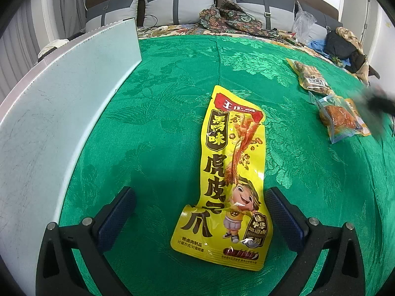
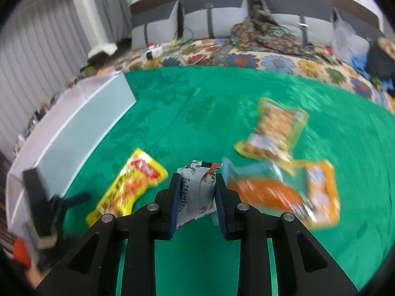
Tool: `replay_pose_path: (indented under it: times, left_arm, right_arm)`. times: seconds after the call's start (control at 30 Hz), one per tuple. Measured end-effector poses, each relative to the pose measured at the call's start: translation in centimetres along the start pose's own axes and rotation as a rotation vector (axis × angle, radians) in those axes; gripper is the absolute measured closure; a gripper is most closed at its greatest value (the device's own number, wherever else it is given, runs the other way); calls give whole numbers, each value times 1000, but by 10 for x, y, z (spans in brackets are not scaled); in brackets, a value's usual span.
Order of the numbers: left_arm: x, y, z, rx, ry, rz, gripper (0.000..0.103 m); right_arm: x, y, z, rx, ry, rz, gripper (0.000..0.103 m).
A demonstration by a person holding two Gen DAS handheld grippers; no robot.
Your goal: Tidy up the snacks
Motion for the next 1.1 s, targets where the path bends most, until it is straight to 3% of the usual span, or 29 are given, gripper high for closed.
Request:
replay_pose_path:
  times: [0.2,0.3,0.33,0.37,0.5,0.7,1.1]
  left_arm:
    - [0,0,0,0,0,0,0]
    - [0,0,0,0,0,0,0]
    - [0,0,0,0,0,0,0]
    - [0,0,0,0,0,0,0]
    - [0,0,0,0,0,0,0]
    - [0,0,0,0,0,-1,0]
    - [1,0,0,0,0,-1,0]
  right_arm:
    - [-54,42,72,11,-38,137,75]
    - [-69,67,102,129,-25,59,66]
    - [-70,77,109,177,-23,32,44]
    - [-71,86,119,222,-20,33,30]
    - [-78,88,137,213,7,74,31]
    - [-63,61,148,-19,-59,235,22]
    - [-60,62,150,-6,-48,238,18]
Point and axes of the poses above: each gripper's, at about its wrist camera, not at the fingertips, and x roughly the way its jaws point, y to its right, z to its underside, the point moved 4 cm from there along x, roughly the way its jaws point, and after that the axes turned 9 degrees about -z, right-handed, at the moved point
